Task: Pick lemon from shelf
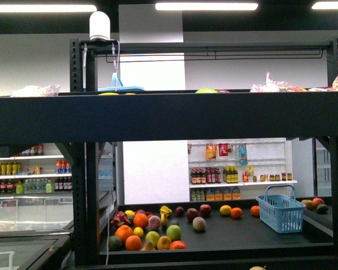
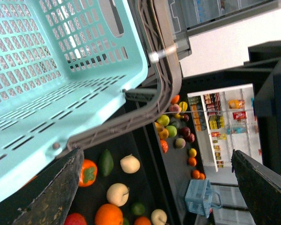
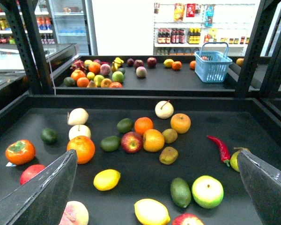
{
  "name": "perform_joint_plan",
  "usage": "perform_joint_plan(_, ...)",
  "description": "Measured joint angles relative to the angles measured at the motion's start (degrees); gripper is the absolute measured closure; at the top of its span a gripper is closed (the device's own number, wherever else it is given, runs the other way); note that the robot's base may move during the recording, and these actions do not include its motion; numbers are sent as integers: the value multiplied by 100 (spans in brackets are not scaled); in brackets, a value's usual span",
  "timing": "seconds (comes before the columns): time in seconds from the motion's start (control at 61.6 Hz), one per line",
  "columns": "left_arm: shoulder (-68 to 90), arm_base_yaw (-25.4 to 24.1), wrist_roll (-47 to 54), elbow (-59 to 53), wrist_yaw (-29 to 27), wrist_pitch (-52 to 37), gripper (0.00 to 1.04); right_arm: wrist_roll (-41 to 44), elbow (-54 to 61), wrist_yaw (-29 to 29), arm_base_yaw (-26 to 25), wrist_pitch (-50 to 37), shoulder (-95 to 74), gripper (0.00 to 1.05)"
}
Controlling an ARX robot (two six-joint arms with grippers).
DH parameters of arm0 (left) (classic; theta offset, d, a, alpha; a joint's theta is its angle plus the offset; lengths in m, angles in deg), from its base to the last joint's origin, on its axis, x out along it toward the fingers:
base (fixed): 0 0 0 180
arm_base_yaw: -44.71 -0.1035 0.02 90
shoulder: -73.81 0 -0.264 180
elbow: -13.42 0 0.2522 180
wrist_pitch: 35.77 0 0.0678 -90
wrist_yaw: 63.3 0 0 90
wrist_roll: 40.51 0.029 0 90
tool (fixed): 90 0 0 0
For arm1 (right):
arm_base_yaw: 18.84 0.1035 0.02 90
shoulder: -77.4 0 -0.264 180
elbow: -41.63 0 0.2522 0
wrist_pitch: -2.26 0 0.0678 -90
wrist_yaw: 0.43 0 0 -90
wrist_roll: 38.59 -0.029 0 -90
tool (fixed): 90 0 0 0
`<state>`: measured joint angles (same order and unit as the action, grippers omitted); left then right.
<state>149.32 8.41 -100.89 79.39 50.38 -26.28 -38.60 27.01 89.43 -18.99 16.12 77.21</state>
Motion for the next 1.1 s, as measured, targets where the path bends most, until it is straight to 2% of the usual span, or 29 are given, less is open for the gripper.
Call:
perform_joint_plan(0.536, 2444, -63, -1141, 2170, 44, -361, 8, 0, 0, -2, 0, 0, 0, 2)
perform_joint_plan(1.023, 3528, 28, -1224, 3294, -122, -404, 8, 0, 0, -2, 0, 0, 0, 2)
perform_joint_plan(1.104, 3550, 28, -1182, 3344, -162, -387, 20, 0, 0, -2, 0, 0, 0, 2)
